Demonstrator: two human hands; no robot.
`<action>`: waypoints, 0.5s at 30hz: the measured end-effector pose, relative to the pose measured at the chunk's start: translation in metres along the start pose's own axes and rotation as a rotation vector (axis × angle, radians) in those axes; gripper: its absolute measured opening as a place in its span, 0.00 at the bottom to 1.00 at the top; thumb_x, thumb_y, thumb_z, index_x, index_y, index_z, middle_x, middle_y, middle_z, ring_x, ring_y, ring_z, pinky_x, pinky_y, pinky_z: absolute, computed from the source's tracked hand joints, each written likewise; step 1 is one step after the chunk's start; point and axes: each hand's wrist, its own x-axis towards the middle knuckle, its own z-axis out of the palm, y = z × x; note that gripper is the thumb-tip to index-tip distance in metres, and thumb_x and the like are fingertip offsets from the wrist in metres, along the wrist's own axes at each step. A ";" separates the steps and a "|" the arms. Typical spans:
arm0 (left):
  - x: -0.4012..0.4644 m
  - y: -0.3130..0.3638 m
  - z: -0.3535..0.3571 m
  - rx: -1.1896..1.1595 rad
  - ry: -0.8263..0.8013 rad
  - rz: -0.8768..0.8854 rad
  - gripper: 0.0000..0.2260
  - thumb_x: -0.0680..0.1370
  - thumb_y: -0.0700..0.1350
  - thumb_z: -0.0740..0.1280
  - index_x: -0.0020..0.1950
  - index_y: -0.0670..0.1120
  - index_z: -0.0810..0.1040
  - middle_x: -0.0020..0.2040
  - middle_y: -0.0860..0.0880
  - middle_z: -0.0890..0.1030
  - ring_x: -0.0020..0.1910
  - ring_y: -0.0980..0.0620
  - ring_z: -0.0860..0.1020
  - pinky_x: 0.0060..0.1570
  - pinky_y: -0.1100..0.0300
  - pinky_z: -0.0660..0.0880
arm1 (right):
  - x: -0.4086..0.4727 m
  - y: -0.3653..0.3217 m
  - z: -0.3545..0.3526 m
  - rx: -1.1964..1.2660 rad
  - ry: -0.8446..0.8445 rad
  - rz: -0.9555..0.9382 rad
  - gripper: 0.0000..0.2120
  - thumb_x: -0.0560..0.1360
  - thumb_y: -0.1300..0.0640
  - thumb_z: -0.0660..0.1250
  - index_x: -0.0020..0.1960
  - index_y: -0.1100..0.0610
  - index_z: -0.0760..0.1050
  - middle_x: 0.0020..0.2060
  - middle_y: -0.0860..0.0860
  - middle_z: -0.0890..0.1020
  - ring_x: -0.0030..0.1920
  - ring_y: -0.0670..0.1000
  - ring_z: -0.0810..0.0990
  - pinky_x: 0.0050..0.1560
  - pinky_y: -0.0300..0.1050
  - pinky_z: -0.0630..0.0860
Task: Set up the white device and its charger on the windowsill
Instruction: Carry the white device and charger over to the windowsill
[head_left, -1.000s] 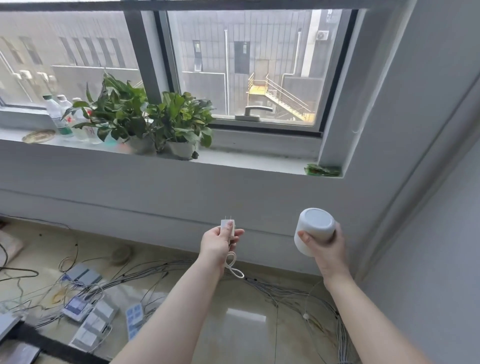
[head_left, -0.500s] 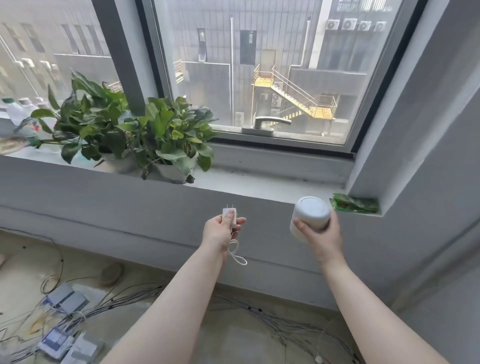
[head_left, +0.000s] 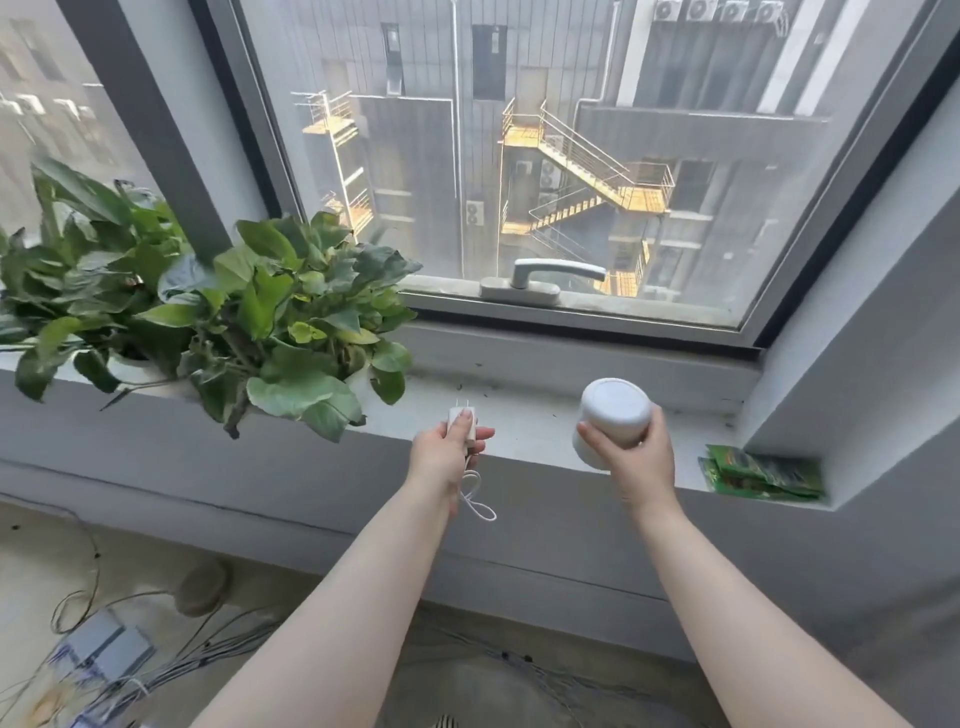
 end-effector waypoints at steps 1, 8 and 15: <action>0.008 0.001 0.002 0.008 -0.007 -0.002 0.10 0.81 0.47 0.60 0.45 0.44 0.76 0.42 0.49 0.82 0.37 0.56 0.75 0.39 0.63 0.72 | 0.006 0.002 0.004 -0.009 0.006 0.005 0.28 0.64 0.55 0.80 0.59 0.48 0.71 0.50 0.40 0.78 0.55 0.50 0.77 0.55 0.45 0.73; 0.056 0.006 0.009 0.042 -0.058 -0.046 0.12 0.81 0.48 0.60 0.48 0.41 0.77 0.41 0.49 0.82 0.35 0.54 0.74 0.38 0.64 0.72 | 0.035 0.020 0.027 -0.053 0.063 0.067 0.29 0.64 0.55 0.80 0.61 0.50 0.71 0.55 0.47 0.79 0.56 0.51 0.77 0.55 0.45 0.73; 0.085 0.012 0.011 0.030 -0.102 -0.094 0.13 0.81 0.48 0.60 0.53 0.39 0.76 0.40 0.49 0.82 0.33 0.55 0.73 0.35 0.67 0.71 | 0.048 0.032 0.040 -0.083 0.115 0.108 0.31 0.64 0.55 0.80 0.63 0.49 0.71 0.54 0.44 0.78 0.56 0.49 0.77 0.53 0.42 0.70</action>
